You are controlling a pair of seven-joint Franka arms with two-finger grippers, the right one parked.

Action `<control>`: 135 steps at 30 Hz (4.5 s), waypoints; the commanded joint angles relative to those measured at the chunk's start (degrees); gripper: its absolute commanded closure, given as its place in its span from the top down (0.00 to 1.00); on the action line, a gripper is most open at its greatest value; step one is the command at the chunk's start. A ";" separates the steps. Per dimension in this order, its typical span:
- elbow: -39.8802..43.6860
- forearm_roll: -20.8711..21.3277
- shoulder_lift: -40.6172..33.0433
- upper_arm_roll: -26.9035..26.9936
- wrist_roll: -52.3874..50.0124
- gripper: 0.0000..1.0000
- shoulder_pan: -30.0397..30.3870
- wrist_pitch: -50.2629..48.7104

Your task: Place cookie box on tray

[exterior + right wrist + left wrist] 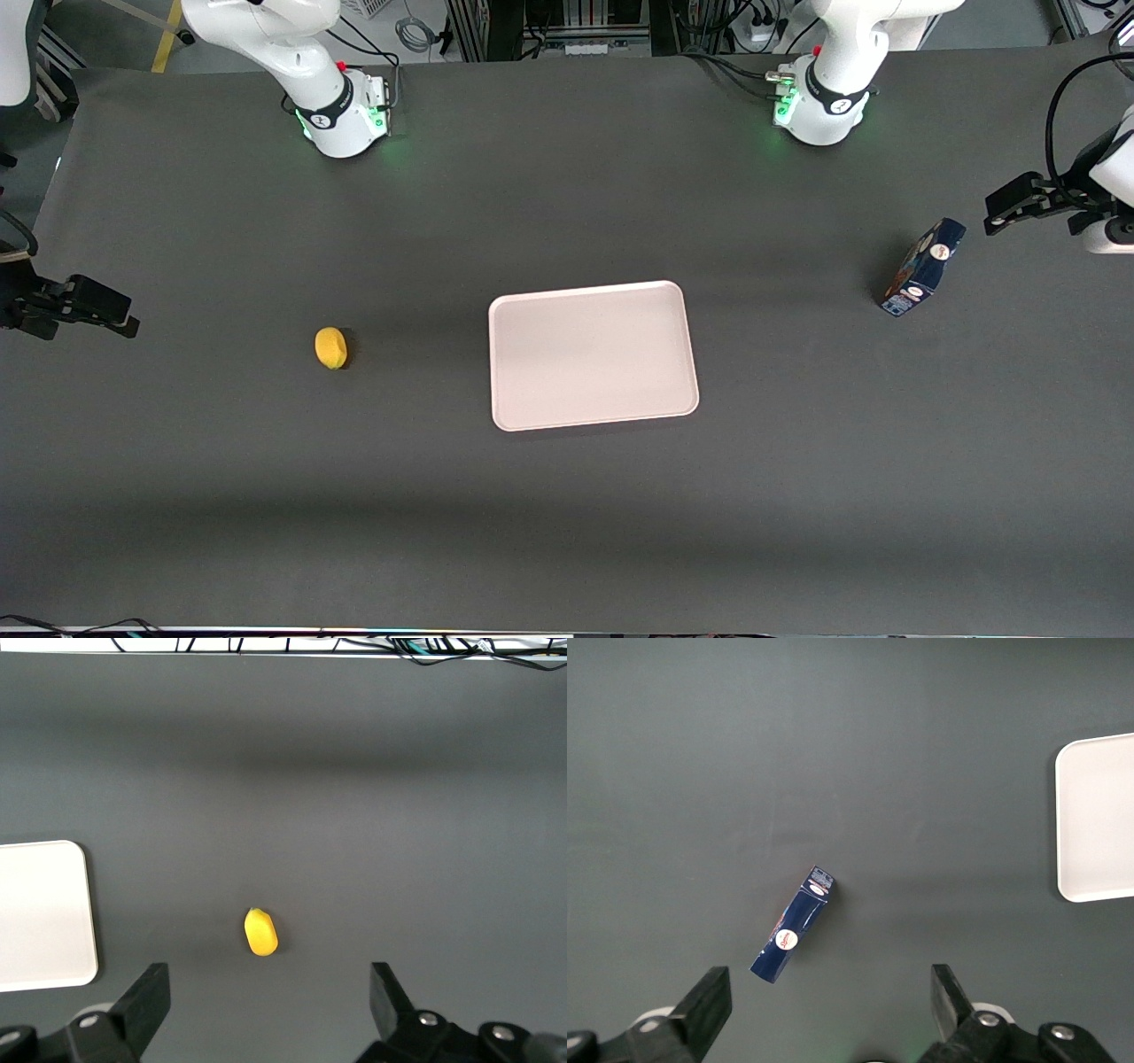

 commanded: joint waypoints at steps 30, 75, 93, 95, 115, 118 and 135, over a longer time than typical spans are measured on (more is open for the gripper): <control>2.10 2.58 0.59 0.19 20.52 1.00 -0.56 -2.89; -48.43 6.35 -24.71 6.61 34.16 1.00 0.15 30.41; -57.05 7.15 -21.12 14.51 38.12 1.00 0.15 46.85; -57.14 7.15 -19.89 14.52 38.03 1.00 0.24 48.08; -58.90 7.24 -9.08 15.39 43.74 1.00 0.58 62.15; -58.90 7.24 -8.02 16.10 43.74 1.00 0.67 62.85; -58.90 6.71 -5.47 17.50 43.39 1.00 0.85 62.68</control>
